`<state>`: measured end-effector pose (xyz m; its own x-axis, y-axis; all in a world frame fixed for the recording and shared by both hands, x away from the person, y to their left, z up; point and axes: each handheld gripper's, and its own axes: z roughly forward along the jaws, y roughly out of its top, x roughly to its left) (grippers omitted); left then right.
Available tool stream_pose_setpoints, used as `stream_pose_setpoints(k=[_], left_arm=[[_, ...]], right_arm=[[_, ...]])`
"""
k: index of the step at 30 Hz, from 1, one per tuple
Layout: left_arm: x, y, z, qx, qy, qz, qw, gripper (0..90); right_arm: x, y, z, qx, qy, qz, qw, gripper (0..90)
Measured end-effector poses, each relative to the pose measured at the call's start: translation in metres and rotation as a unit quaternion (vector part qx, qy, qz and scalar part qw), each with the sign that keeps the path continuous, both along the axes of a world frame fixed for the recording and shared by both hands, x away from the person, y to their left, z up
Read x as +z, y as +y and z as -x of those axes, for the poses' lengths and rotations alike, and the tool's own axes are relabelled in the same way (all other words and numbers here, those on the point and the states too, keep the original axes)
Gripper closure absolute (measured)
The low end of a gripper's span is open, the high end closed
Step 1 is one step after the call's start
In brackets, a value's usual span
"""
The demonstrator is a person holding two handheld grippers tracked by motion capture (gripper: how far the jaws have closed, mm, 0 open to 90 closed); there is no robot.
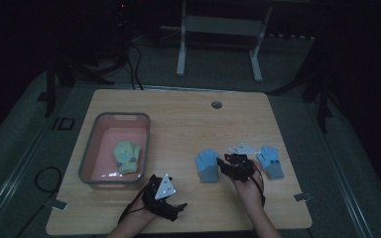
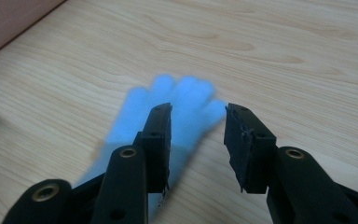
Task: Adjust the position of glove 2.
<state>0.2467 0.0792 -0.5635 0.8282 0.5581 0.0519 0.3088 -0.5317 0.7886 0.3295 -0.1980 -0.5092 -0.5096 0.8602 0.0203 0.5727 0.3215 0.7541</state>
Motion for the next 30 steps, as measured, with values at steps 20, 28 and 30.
stream_pose_setpoints(k=[20,28,30], left_arm=[[-0.001,0.000,0.000,0.000,0.003,0.003,1.0000,2.8],[-0.002,0.000,-0.001,0.002,0.002,0.004,1.0000,2.8],[-0.002,0.001,0.000,0.003,0.001,0.003,1.0000,2.8]], right_arm=[[0.012,-0.098,0.005,-0.024,-0.039,-0.009,0.9989,63.9],[0.011,-0.144,-0.013,-0.022,-0.028,-0.018,0.9992,61.8],[0.008,-0.150,-0.017,-0.018,-0.027,-0.004,0.9995,61.8]])
